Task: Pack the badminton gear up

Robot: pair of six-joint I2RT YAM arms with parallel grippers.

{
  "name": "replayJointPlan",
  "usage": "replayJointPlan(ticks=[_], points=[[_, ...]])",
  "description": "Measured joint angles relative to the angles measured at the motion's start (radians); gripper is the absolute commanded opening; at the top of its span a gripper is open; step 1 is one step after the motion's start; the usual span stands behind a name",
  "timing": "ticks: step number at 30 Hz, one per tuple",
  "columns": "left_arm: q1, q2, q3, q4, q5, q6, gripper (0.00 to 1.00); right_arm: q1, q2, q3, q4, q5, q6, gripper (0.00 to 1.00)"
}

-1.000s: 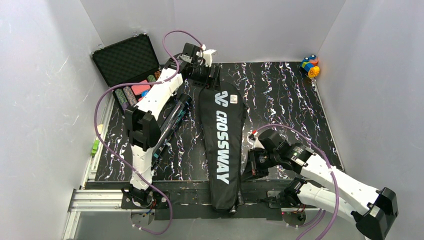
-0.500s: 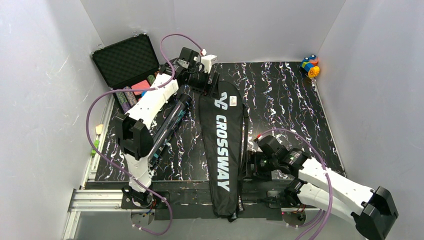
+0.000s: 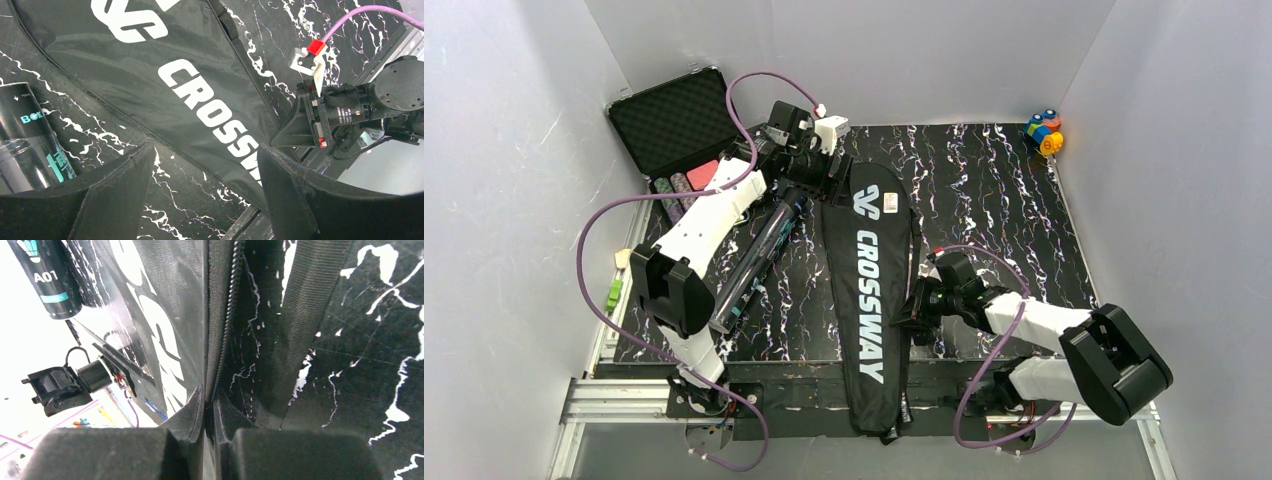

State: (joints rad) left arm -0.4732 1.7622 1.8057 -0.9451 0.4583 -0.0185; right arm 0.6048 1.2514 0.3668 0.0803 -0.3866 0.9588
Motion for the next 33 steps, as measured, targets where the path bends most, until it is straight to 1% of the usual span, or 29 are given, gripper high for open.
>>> replayJointPlan(ticks=[3,5,7,9,12,15,16,19,21,25,27,28,31,33], points=[[0.000,0.000,0.000,-0.002,-0.002,0.000,0.73,0.000,-0.035,0.003,-0.021,-0.004,-0.003,0.01],[-0.001,-0.001,-0.006,0.000,-0.001,0.010,0.73,0.000,-0.091,0.035,-0.116,0.016,-0.026,0.01],[-0.006,-0.005,-0.018,-0.006,0.002,0.028,0.73,0.000,-0.166,0.108,-0.246,0.039,-0.067,0.01],[-0.022,-0.005,-0.024,-0.019,0.014,0.053,0.73,0.000,-0.227,0.219,-0.377,0.069,-0.117,0.01],[-0.064,-0.017,-0.048,-0.031,0.067,0.103,0.72,0.000,-0.270,0.397,-0.520,0.102,-0.187,0.01],[-0.125,-0.073,-0.126,-0.030,0.108,0.158,0.74,0.001,-0.256,0.568,-0.658,0.129,-0.255,0.01],[-0.148,-0.106,-0.163,-0.024,0.115,0.177,0.74,0.008,-0.235,0.646,-0.732,0.148,-0.285,0.01],[-0.205,-0.201,-0.237,-0.024,0.136,0.218,0.76,0.041,-0.184,0.777,-0.845,0.212,-0.356,0.01],[-0.216,-0.241,-0.217,-0.040,0.147,0.247,0.79,0.078,-0.165,0.818,-0.898,0.257,-0.394,0.01],[-0.188,-0.276,-0.157,-0.032,0.169,0.314,0.87,0.182,-0.129,0.853,-1.027,0.393,-0.454,0.01],[-0.174,-0.294,-0.156,-0.035,0.188,0.386,0.92,0.219,-0.112,0.863,-1.078,0.450,-0.471,0.01],[-0.172,-0.306,-0.166,-0.042,0.202,0.439,0.93,0.228,-0.106,0.866,-1.091,0.466,-0.477,0.01],[-0.172,-0.380,-0.262,-0.047,0.235,0.602,0.96,0.253,-0.085,0.881,-1.128,0.516,-0.499,0.01],[-0.173,-0.472,-0.376,-0.028,0.235,0.701,0.98,0.267,-0.068,0.897,-1.142,0.536,-0.518,0.01]])
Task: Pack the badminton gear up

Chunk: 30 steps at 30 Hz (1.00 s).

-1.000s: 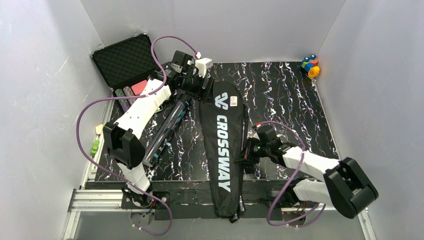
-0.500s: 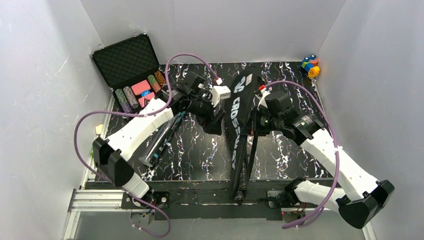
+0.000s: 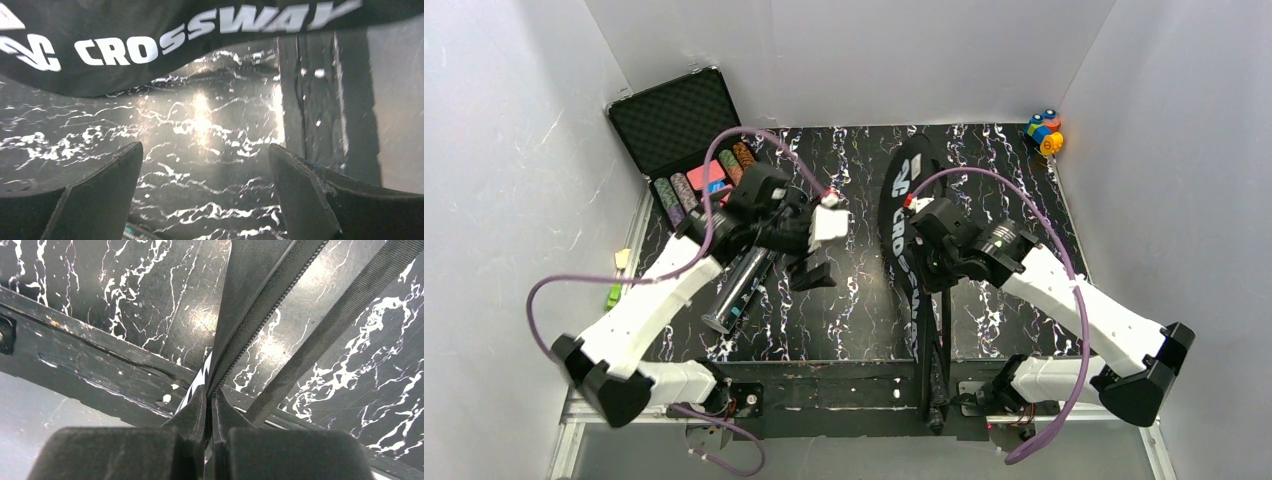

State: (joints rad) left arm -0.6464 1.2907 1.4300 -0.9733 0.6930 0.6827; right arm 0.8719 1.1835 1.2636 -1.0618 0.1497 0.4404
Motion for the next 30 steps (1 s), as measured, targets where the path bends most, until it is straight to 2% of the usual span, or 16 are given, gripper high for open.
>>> replayJointPlan(ticks=[4,6,11,20,23,30], points=[[-0.004,-0.191,-0.186,0.089,-0.042,0.156,0.98,0.076,0.045,0.048,-0.026,0.053,-0.048,0.01],[-0.005,-0.293,-0.288,0.213,-0.086,0.269,0.98,0.142,0.068,0.065,-0.041,0.106,-0.071,0.01],[-0.004,-0.320,-0.393,0.382,-0.125,0.369,0.98,0.315,0.076,0.066,-0.063,0.248,-0.106,0.01],[-0.004,-0.130,-0.376,0.439,-0.135,0.472,0.98,0.584,0.101,0.062,-0.126,0.552,-0.076,0.01],[-0.006,-0.040,-0.277,0.376,-0.119,0.516,0.95,0.671,0.183,0.063,-0.211,0.693,0.004,0.01],[-0.031,-0.024,-0.214,0.248,-0.071,0.576,0.93,0.744,0.251,0.095,-0.303,0.821,0.108,0.01]])
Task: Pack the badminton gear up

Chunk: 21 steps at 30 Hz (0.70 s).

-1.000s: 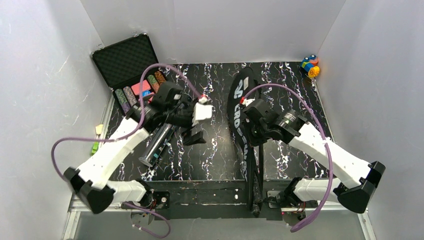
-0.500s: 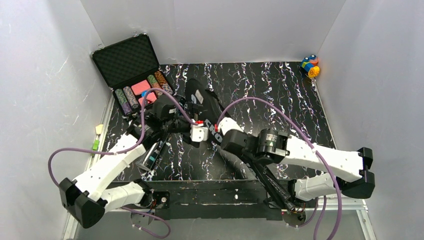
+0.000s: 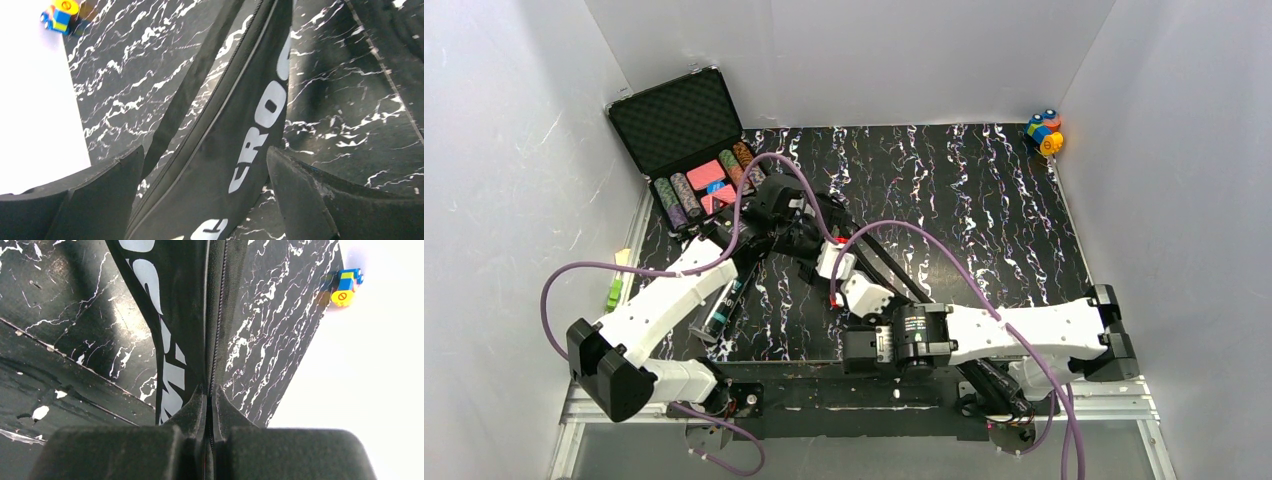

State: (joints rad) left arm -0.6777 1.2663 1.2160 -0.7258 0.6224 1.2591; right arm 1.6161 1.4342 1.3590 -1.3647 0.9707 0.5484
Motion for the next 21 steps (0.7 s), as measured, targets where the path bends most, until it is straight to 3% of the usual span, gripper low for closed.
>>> replayJointPlan(ticks=[6,12,21], points=[[-0.016,0.034,0.070,-0.066,0.071,-0.007,0.96,0.055,-0.009,0.019,-0.035,0.053,0.037,0.01],[-0.009,0.150,0.254,-0.133,0.090,-0.111,0.98,0.130,-0.006,0.077,-0.107,0.161,0.148,0.01],[0.015,0.366,0.558,-0.581,0.187,0.027,0.98,0.131,0.035,0.126,-0.184,0.267,0.265,0.01]])
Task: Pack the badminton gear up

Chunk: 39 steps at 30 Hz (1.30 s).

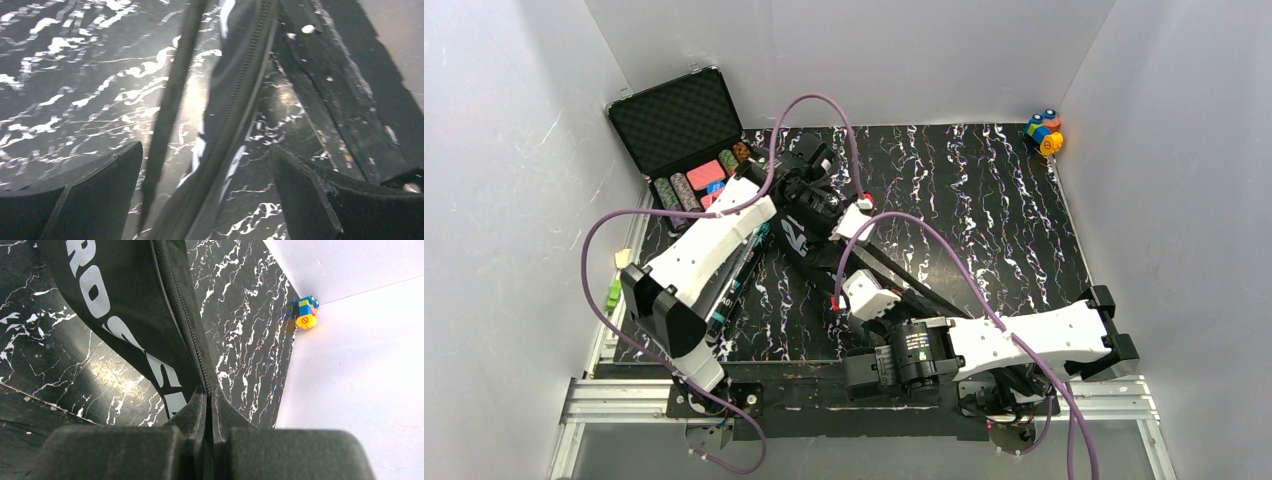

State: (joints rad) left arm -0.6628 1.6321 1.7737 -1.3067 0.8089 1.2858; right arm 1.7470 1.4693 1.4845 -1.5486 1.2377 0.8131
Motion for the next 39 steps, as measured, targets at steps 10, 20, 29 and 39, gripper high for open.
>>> replayJointPlan(ticks=[10,20,29,39], points=[[-0.057,0.046,0.011,-0.220,0.032,0.083,0.61,0.000,0.001,0.021,-0.006,0.045,0.018,0.01],[-0.087,0.010,-0.033,-0.076,0.014,-0.064,0.00,0.000,0.001,0.031,-0.009,0.050,0.065,0.01],[-0.097,-0.085,-0.110,0.115,-0.080,-0.262,0.00,0.001,-0.042,0.110,-0.009,0.062,0.106,0.51],[-0.097,-0.156,-0.019,0.246,-0.241,-0.461,0.00,0.001,-0.257,0.345,0.031,0.129,0.041,0.75]])
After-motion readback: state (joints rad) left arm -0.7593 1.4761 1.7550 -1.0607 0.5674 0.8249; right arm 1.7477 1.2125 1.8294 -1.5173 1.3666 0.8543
